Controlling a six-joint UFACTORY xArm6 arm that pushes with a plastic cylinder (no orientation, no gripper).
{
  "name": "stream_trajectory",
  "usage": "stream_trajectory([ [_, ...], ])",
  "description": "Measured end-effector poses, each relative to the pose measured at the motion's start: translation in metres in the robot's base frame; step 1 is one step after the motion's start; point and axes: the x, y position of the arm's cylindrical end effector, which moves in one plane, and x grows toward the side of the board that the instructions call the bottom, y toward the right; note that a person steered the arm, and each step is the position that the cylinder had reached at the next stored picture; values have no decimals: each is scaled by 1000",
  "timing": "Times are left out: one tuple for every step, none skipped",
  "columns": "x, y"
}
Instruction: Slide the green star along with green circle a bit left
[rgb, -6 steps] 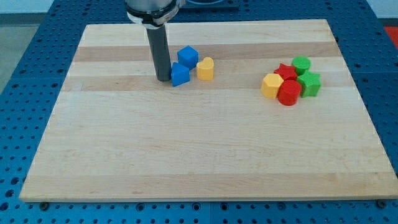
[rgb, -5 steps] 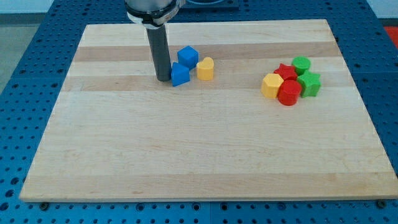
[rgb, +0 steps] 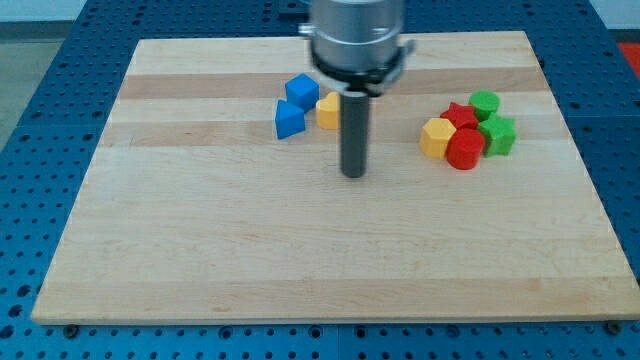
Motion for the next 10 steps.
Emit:
stream_trajectory([
  [6, 50],
  [30, 100],
  [32, 143],
  [16, 153],
  [-1, 163],
  [-11, 174],
  [-25, 182],
  [-45, 184],
  [-66, 184],
  [-88, 184],
])
